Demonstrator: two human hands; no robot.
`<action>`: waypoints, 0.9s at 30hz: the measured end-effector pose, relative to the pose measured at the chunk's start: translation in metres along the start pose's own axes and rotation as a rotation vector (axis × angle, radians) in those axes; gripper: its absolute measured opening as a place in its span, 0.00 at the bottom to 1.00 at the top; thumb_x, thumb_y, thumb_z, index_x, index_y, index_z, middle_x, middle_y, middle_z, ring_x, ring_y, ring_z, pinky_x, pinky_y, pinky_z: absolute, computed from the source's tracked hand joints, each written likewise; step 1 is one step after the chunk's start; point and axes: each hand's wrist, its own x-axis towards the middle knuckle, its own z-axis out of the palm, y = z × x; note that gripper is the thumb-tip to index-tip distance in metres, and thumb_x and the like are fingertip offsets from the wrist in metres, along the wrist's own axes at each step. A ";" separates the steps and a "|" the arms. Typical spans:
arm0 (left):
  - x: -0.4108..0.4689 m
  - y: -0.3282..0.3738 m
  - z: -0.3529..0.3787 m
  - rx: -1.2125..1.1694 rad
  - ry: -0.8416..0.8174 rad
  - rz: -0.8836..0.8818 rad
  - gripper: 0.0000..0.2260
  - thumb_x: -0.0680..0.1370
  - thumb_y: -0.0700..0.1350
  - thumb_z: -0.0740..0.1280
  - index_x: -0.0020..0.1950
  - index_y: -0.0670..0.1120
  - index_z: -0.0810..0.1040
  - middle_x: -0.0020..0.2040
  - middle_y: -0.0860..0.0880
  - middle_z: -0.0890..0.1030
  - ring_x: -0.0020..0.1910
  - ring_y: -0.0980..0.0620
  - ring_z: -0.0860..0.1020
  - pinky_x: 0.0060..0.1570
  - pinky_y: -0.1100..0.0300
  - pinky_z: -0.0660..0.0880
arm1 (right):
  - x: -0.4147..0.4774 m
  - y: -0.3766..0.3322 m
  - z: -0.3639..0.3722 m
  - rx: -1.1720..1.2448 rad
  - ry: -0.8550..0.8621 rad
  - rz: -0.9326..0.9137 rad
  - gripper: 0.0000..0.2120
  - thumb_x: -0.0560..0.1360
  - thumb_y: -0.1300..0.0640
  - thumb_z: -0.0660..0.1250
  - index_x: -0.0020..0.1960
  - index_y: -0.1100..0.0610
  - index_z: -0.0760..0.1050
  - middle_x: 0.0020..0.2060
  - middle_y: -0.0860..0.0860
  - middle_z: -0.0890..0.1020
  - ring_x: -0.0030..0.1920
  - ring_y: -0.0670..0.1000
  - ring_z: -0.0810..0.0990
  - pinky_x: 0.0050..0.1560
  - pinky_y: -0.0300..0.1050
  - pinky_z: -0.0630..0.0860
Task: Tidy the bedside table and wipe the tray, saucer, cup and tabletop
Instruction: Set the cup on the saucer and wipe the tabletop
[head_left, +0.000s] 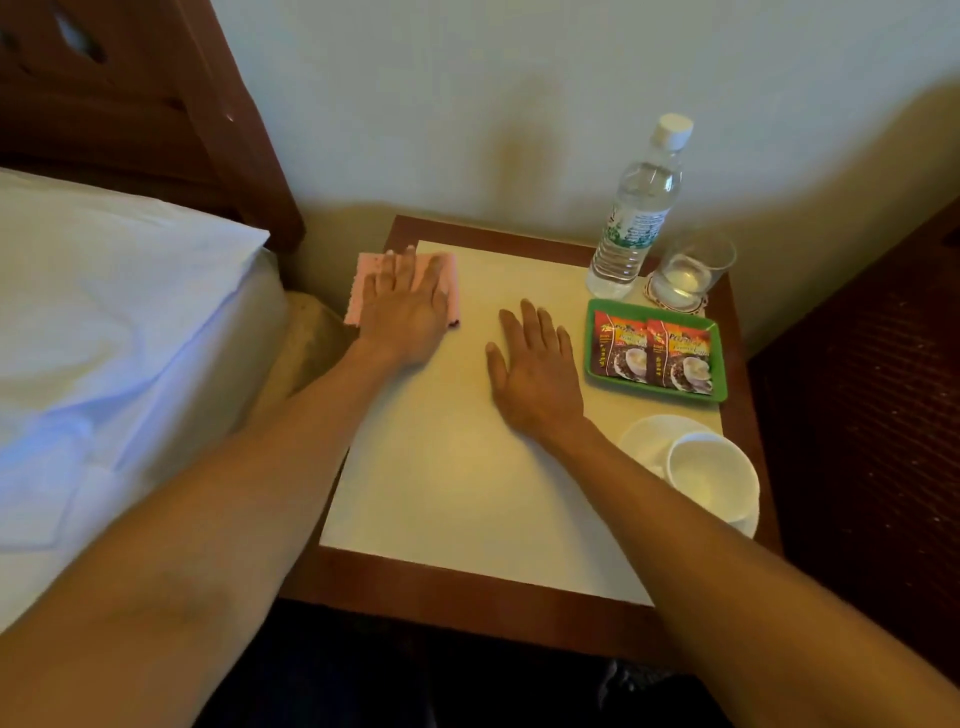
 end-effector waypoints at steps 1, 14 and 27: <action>0.001 0.008 0.002 -0.037 0.023 -0.002 0.26 0.83 0.57 0.42 0.81 0.53 0.45 0.82 0.44 0.48 0.80 0.40 0.46 0.77 0.39 0.46 | 0.000 -0.001 0.000 -0.004 0.001 0.000 0.27 0.83 0.44 0.50 0.79 0.52 0.58 0.80 0.55 0.55 0.80 0.56 0.52 0.79 0.56 0.49; 0.019 -0.035 -0.001 0.162 -0.076 0.199 0.39 0.76 0.67 0.28 0.81 0.47 0.46 0.81 0.41 0.47 0.79 0.36 0.45 0.74 0.34 0.52 | 0.035 0.007 -0.080 -0.109 -0.352 -0.078 0.19 0.80 0.51 0.62 0.67 0.58 0.74 0.65 0.57 0.76 0.62 0.59 0.76 0.60 0.50 0.73; 0.013 0.093 0.004 0.016 -0.052 0.401 0.24 0.84 0.60 0.42 0.80 0.61 0.44 0.82 0.50 0.44 0.80 0.47 0.43 0.76 0.43 0.44 | 0.020 0.088 -0.125 -0.079 -0.206 0.206 0.17 0.78 0.51 0.63 0.63 0.59 0.76 0.59 0.58 0.79 0.55 0.57 0.79 0.55 0.54 0.78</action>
